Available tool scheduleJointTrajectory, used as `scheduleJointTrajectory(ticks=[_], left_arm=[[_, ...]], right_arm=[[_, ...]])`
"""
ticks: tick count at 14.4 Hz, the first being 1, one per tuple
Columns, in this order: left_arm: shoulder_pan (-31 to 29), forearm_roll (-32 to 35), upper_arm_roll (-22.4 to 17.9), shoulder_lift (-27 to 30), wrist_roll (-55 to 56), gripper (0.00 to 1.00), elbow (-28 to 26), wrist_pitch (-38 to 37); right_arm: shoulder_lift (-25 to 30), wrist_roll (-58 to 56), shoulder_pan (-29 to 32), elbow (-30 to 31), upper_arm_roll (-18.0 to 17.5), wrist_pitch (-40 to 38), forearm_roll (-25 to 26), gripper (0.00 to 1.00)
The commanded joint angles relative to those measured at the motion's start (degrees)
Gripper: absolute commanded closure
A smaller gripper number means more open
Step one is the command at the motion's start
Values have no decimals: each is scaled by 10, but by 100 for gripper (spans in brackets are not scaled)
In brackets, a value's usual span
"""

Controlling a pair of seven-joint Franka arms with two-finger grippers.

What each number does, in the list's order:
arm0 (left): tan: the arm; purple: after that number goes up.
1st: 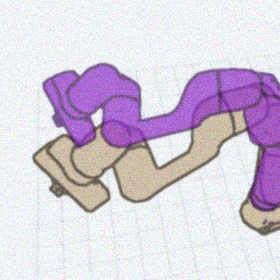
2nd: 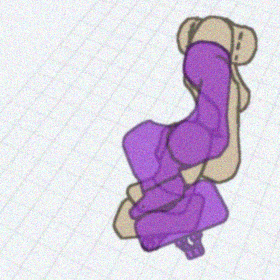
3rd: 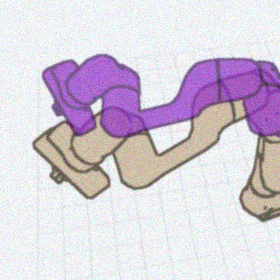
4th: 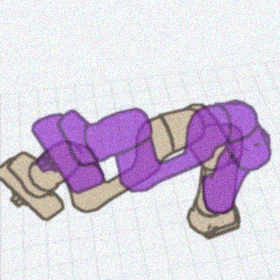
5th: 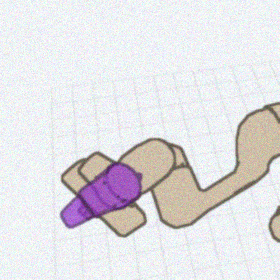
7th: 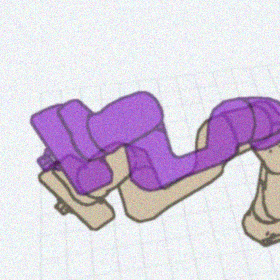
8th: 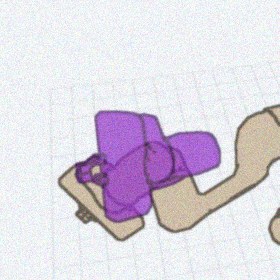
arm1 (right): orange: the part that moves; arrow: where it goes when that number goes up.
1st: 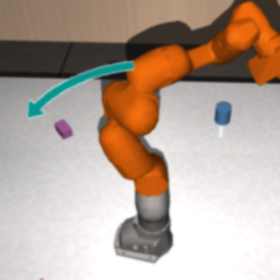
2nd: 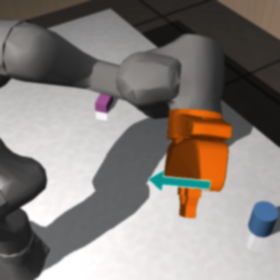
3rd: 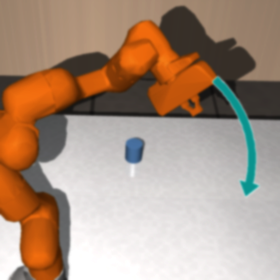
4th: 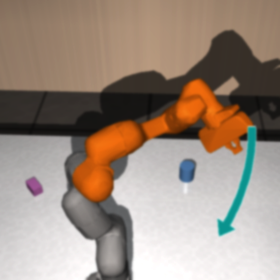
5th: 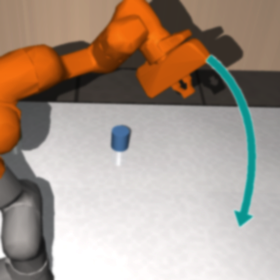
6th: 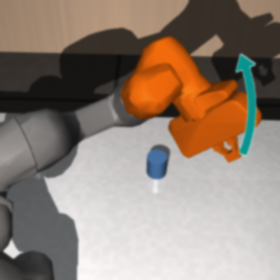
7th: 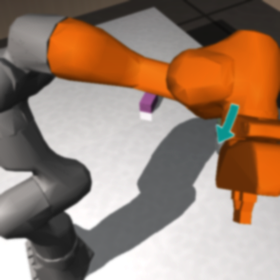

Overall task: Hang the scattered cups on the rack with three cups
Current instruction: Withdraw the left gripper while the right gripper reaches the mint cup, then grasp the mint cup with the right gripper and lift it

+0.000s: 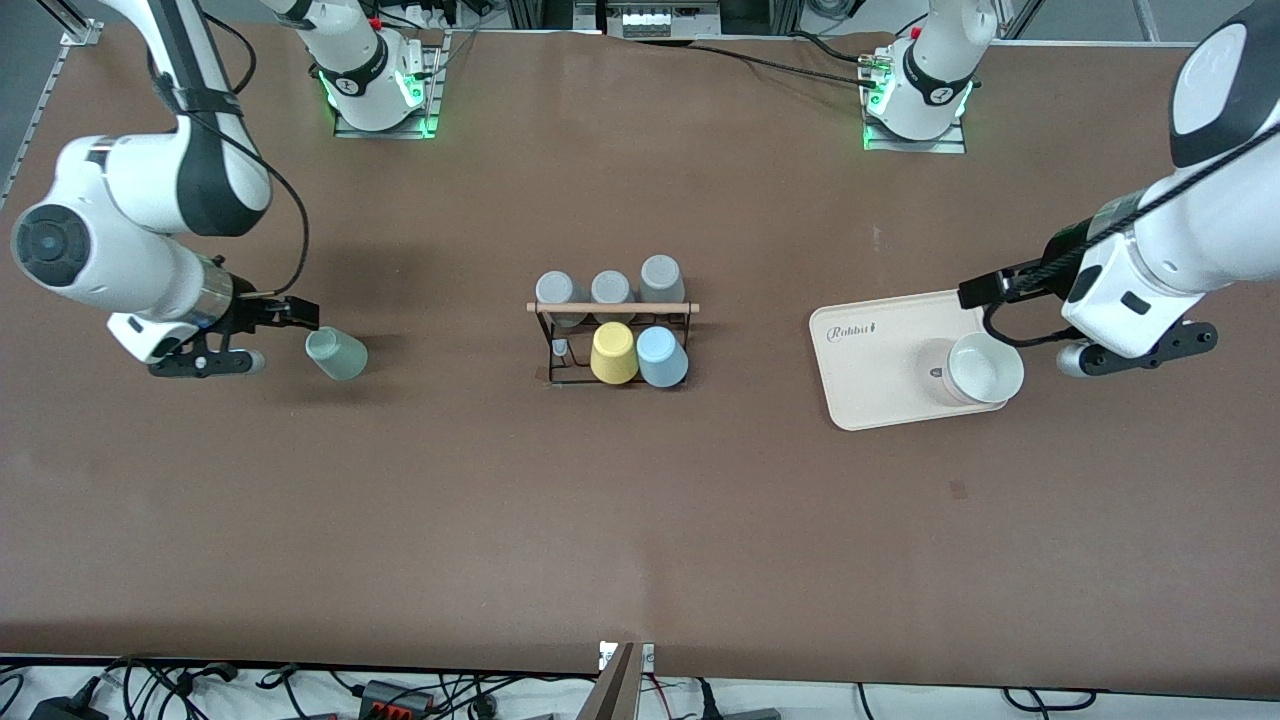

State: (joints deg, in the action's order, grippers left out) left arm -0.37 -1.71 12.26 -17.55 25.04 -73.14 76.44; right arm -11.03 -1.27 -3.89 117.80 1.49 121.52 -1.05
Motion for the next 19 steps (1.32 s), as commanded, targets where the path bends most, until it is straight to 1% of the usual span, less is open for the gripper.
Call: scheduleJointTrajectory(ticks=[1,2,3,4,5,6,7,8,9,10,13,14,15,16,18,19], left_arm=[[-2,26,15,88,-25,0,-130,52],[-1,27,32,108,-19,0,-161,70],[-9,25,47,136,-18,0,-215,106],[-16,24,47,159,-21,0,-253,141],[-20,24,47,163,-25,0,-254,146],[-20,25,45,157,-27,0,-240,145],[-24,26,41,141,-39,0,-218,145],[-37,26,41,125,-61,0,-191,140],[-55,24,41,114,-88,0,-177,128],[-70,18,41,113,-84,0,-177,122],[-70,20,54,119,-24,0,-182,128],[-71,19,59,120,-22,0,-185,129],[-71,20,67,129,-22,0,-193,136],[-71,19,73,135,-20,0,-204,142],[-73,18,74,135,-21,0,-206,143],[-73,19,74,135,-21,0,-205,143]], right_arm=[[-3,11,-2,66,1,94,3,0],[-13,11,0,69,1,114,3,0],[-24,11,1,68,2,127,3,0],[-35,11,2,68,2,136,3,0],[-45,12,3,68,3,144,3,0],[-57,14,4,68,2,152,3,0],[-64,21,4,68,2,161,3,0],[-71,28,3,68,2,170,3,0],[-76,32,2,67,2,173,3,0],[-79,33,2,67,2,178,3,0],[-83,33,1,67,2,177,3,0],[-83,32,2,67,2,176,3,0],[-83,32,2,67,2,176,3,11],[-84,32,3,67,2,175,3,31],[-84,32,1,67,2,173,3,58],[-83,30,1,67,2,173,3,62]])
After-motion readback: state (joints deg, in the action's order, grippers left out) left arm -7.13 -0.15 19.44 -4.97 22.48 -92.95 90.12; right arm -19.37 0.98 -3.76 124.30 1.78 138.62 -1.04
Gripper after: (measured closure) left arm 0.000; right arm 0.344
